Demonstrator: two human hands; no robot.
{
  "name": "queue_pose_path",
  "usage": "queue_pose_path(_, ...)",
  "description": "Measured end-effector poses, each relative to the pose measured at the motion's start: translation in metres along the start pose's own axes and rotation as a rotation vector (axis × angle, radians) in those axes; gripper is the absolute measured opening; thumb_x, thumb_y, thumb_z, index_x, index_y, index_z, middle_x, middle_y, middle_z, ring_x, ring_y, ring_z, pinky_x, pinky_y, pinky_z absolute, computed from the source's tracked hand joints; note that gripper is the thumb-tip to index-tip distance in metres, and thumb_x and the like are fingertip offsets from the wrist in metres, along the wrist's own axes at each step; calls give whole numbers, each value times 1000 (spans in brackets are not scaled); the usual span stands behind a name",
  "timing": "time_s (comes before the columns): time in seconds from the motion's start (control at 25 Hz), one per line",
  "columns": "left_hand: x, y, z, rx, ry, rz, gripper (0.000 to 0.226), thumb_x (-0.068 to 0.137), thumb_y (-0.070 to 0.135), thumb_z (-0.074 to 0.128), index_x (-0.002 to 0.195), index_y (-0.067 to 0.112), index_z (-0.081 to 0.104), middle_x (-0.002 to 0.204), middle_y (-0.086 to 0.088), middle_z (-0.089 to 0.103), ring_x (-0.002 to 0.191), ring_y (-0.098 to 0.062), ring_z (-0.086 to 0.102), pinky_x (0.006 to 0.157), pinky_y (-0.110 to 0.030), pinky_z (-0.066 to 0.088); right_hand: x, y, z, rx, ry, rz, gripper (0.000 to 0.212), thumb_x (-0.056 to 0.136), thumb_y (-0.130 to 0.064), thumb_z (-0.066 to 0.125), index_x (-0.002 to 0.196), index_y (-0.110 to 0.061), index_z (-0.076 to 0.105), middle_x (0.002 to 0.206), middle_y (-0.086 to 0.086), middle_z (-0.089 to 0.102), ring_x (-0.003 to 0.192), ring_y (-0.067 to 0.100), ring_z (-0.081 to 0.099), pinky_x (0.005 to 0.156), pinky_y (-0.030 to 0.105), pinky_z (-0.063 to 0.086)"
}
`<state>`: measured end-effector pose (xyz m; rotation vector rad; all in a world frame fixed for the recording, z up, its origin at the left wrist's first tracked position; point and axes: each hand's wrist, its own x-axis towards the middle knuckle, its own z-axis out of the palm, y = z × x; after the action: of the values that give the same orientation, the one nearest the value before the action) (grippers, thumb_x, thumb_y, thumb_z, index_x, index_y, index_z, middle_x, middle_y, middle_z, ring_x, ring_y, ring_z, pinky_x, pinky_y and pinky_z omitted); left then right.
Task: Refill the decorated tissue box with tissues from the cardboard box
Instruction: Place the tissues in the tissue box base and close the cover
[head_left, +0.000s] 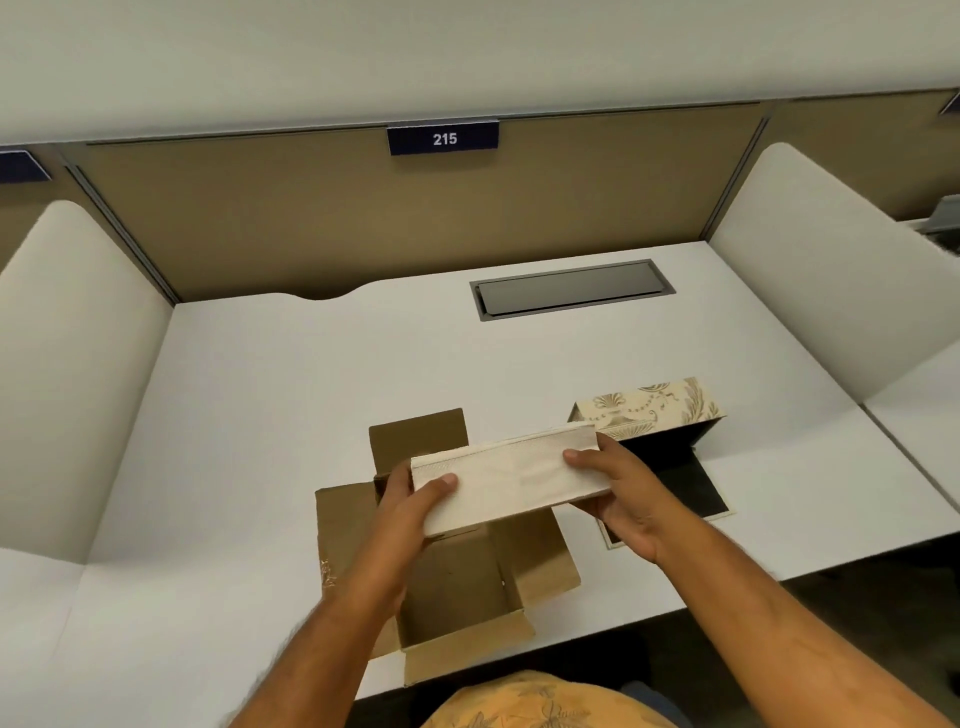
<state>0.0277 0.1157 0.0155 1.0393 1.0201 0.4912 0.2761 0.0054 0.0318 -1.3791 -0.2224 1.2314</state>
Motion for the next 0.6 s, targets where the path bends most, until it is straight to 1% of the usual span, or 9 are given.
queue_pose_path(0.08, 1, 1, 25, 51, -10, 22, 62, 84, 46, 76, 139, 35, 52, 130, 5, 68, 117, -17, 67, 101, -41, 58, -2, -3, -15, -44, 12, -22, 41, 95, -9, 69, 133, -22, 64, 130, 8, 71, 119, 29, 66, 85, 38, 61)
queue_pose_path(0.16, 3, 2, 50, 72, 3, 31, 70, 78, 44, 74, 142, 33, 49, 131, 3, 65, 118, -19, 65, 100, -42, 58, -3, -6, -34, -95, 14, -31, 43, 97, -11, 67, 137, -25, 61, 130, 5, 70, 120, 27, 65, 94, 40, 60)
queue_pose_path(0.2, 3, 2, 60, 71, 6, 29, 69, 77, 41, 73, 141, 33, 49, 131, 2, 65, 118, -19, 65, 98, -42, 59, -4, -6, -44, -108, 11, -31, 44, 98, -12, 66, 139, -27, 60, 130, 4, 71, 121, 25, 66, 97, 40, 59)
queue_pose_path(0.24, 4, 2, 70, 74, 6, 24, 67, 76, 38, 70, 140, 34, 50, 131, 2, 65, 118, -19, 64, 97, -40, 59, -5, -8, -56, -113, 6, -30, 44, 98, -12, 66, 139, -28, 60, 129, 3, 72, 121, 24, 66, 96, 39, 59)
queue_pose_path(0.32, 7, 1, 89, 81, 2, 7, 67, 75, 33, 67, 139, 38, 51, 131, 5, 65, 119, -19, 63, 98, -41, 58, -8, -12, -82, -115, -16, -19, 43, 98, -9, 65, 136, -30, 63, 125, -1, 76, 119, 22, 69, 91, 36, 60)
queue_pose_path(0.4, 10, -5, 121, 89, 20, -18, 67, 74, 30, 65, 139, 40, 52, 129, 7, 66, 118, -18, 64, 98, -42, 58, -6, -20, -121, -126, -48, 9, 43, 98, -6, 63, 133, -30, 65, 121, -4, 79, 117, 22, 71, 88, 34, 61)
queue_pose_path(0.48, 14, -15, 157, 100, 49, -47, 67, 75, 29, 65, 140, 39, 51, 127, 6, 68, 114, -18, 66, 90, -39, 61, 0, -28, -161, -136, -65, 37, 42, 98, -5, 63, 132, -30, 65, 121, -3, 79, 115, 22, 73, 86, 34, 61)
queue_pose_path(0.56, 19, -29, 188, 88, 78, -79, 61, 83, 22, 67, 139, 40, 51, 126, 7, 68, 112, -19, 68, 82, -34, 63, 10, -34, -198, -160, -88, 62, 43, 96, -5, 65, 132, -29, 65, 122, -2, 79, 111, 19, 75, 86, 34, 61)
queue_pose_path(0.6, 21, -36, 199, 78, 90, -97, 57, 88, 17, 66, 138, 41, 51, 127, 7, 67, 113, -19, 68, 81, -33, 63, 15, -36, -213, -179, -96, 73, 44, 96, -5, 66, 133, -29, 65, 121, -3, 79, 110, 18, 75, 85, 34, 62)
